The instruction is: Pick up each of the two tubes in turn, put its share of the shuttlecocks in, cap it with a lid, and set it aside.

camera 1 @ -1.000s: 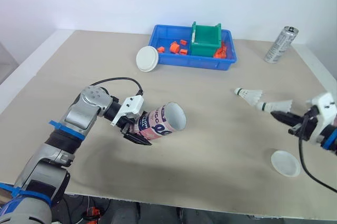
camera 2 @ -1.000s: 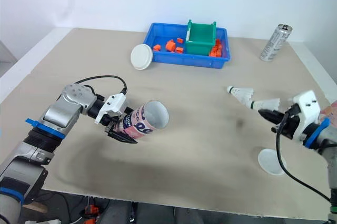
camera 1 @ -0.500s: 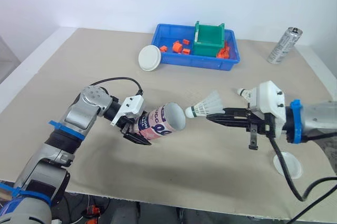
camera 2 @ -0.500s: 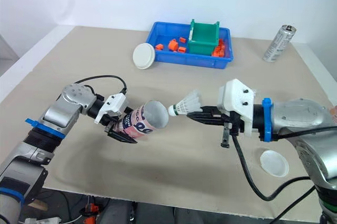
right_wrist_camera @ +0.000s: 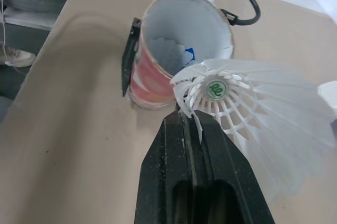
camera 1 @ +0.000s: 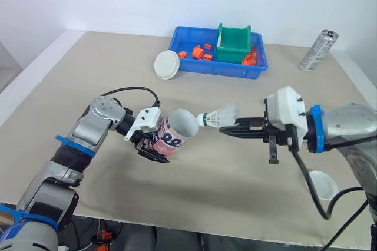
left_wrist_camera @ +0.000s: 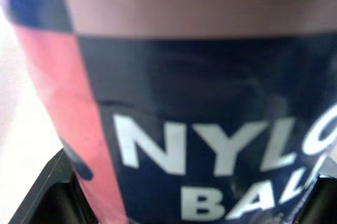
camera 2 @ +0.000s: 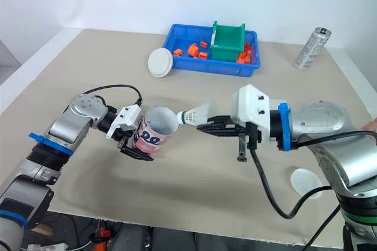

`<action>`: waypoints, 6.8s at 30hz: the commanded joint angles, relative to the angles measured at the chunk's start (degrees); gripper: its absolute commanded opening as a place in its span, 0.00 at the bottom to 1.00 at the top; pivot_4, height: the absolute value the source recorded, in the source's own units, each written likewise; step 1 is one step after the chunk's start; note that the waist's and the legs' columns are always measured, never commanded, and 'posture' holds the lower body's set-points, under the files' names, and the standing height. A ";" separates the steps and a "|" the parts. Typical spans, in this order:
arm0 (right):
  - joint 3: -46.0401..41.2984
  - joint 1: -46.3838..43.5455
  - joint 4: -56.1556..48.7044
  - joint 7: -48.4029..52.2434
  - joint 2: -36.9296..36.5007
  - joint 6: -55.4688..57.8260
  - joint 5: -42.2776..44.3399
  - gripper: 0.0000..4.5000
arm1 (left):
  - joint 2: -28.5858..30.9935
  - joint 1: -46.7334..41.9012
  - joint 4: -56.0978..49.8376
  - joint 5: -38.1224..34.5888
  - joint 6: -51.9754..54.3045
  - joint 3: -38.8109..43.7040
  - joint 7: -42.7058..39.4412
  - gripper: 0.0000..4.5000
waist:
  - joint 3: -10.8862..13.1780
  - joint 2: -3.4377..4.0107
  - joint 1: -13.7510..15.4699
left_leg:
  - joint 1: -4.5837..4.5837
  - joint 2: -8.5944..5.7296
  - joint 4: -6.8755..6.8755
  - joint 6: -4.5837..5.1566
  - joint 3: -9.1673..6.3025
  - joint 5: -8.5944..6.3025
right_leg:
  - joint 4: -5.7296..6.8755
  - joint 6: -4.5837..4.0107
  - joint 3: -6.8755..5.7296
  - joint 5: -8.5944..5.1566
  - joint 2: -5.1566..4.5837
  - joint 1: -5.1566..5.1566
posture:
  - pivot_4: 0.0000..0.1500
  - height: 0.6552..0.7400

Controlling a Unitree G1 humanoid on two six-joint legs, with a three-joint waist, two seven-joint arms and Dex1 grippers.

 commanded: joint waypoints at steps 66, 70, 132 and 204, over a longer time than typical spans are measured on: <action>-14.40 7.90 43.33 -22.04 13.32 -11.42 -21.23 0.64 | 0.27 -0.65 -2.22 -0.83 0.76 0.56 -0.94 0.86 | -0.03 -0.02 -0.18 | 0.06 0.00 0.01 0.30 0.09 0.25 | 0.06 -0.08 0.01 0.24 0.02 0.02 | 1.00 0.85; -12.17 2.97 49.80 -21.13 13.39 -13.98 -22.44 0.64 | 0.38 -0.80 -2.34 -0.84 0.95 0.68 -0.94 0.86 | -0.03 -0.02 -0.18 | 0.08 0.00 -0.01 0.32 0.09 0.27 | 0.07 0.01 0.01 0.31 0.03 0.02 | 1.00 0.85; 15.52 -23.71 0.23 12.48 3.25 -6.83 -14.39 0.40 | 0.64 -1.09 -2.52 -1.03 1.28 0.70 -0.94 0.86 | 0.21 0.28 -0.14 | -0.08 0.07 -0.10 0.26 0.11 0.25 | 0.05 -0.05 -0.08 0.15 0.01 -0.19 | 1.00 0.85; 29.83 -41.73 19.04 26.12 18.29 -3.42 -26.63 0.02 | -2.75 -2.89 0.67 -0.99 -0.54 1.29 -0.84 0.86 | 0.24 0.30 -0.09 | -0.19 0.15 -0.08 0.25 -0.05 0.26 | 0.13 -0.14 -0.23 0.20 0.13 -0.26 | 1.00 0.85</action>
